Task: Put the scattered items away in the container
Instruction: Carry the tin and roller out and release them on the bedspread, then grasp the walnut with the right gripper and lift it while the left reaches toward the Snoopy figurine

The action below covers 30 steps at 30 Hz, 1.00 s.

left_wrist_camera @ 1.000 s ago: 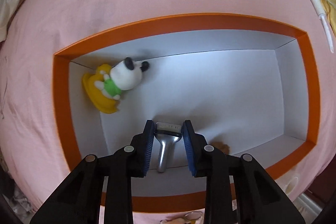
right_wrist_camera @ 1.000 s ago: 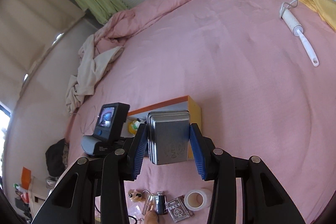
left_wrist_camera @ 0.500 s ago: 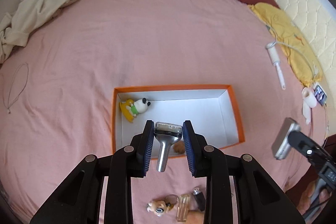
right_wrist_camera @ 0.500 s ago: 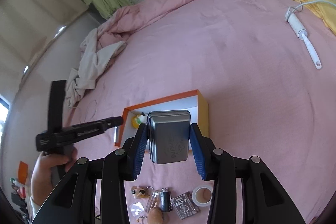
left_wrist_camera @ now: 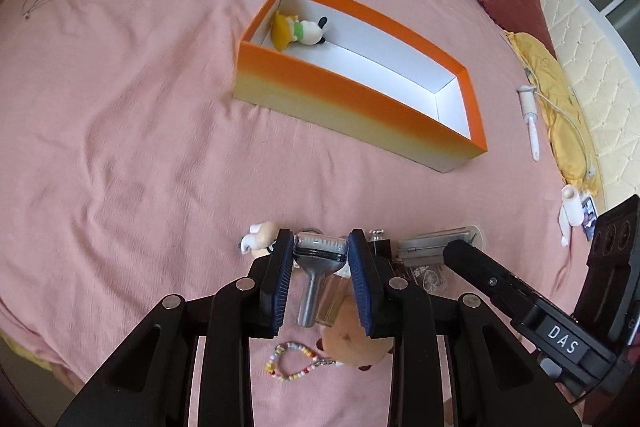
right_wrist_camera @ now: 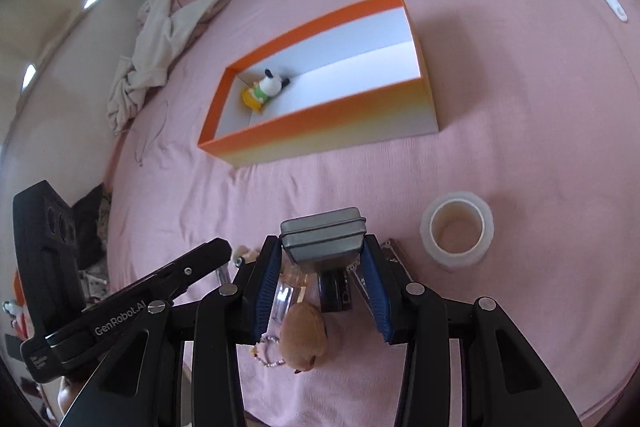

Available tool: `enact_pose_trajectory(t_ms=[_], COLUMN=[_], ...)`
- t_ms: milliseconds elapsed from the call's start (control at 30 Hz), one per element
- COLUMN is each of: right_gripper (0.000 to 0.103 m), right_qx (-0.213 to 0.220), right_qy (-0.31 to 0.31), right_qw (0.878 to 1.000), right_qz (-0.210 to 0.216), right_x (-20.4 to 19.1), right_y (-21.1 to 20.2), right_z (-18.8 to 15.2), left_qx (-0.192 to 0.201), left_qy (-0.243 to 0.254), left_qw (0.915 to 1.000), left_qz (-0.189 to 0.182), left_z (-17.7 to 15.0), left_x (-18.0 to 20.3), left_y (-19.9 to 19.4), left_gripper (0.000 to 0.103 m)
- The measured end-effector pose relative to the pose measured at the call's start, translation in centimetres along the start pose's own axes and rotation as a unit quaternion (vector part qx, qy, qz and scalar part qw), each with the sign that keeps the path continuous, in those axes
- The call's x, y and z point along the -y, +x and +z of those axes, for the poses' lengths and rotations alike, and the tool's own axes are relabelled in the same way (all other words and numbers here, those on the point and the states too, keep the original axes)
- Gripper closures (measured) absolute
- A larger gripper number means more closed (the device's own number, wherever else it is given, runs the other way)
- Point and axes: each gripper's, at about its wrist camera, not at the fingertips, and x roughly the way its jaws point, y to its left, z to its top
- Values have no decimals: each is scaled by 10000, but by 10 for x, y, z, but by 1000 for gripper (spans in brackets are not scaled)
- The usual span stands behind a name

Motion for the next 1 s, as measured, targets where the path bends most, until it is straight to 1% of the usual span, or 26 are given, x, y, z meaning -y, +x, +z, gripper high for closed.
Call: enact_pose_trajectory(t_ms=[67, 167, 267, 367, 433, 467, 500, 567, 600, 700, 767, 833, 933, 1000], right_gripper=[63, 63, 63, 63, 62, 62, 60, 53, 51, 51, 51, 51, 51, 46], right_qx=[17, 143, 334, 549, 634, 678, 732, 869, 935, 1050, 1023, 884, 756, 544], right_qy=[-11, 141, 283, 434, 447, 436, 440, 482, 494, 468, 450, 430, 390, 235], right_qw=[9999, 9998, 9990, 9975, 9970, 9967, 9963, 9949, 9942, 9933, 9937, 9948, 9954, 9978], right_qz=[-137, -7, 17, 65, -4, -50, -82, -165, -173, -106, 38, 246, 444, 310], right_x=[2, 8, 12, 15, 16, 16, 17, 18, 18, 17, 14, 10, 0, -12], right_y=[4, 6, 4, -1, -4, -5, -8, -14, -17, -25, -29, -30, -35, -33], right_z=[-3, -3, -3, -1, 0, 1, 3, 5, 6, 12, 18, 29, 56, 85], left_qx=[109, 258, 383, 554, 749, 876, 991, 1112, 1142, 1128, 1098, 1034, 1005, 1021], left_qy=[-34, -161, -227, -437, -698, -831, -930, -1034, -1071, -1199, -1301, -1373, -1379, -1403], left_qw=[9999, 9995, 9990, 9974, 9941, 9916, 9894, 9871, 9865, 9858, 9851, 9850, 9853, 9848], left_qz=[35, -89, -53, 114, 359, 463, 506, 500, 481, 337, 235, 163, 72, 15], left_z=[2, 6, 9, 8, 8, 9, 9, 10, 10, 12, 12, 13, 14, 14], left_x=[-4, -9, -13, -26, -39, -45, -50, -58, -62, -69, -73, -76, -75, -75], left_y=[-5, -13, -16, -18, -21, -22, -24, -27, -28, -26, -24, -20, -16, -15], left_gripper=[74, 74, 73, 73, 71, 63, 49, 35, 35, 35, 35, 35, 35, 35])
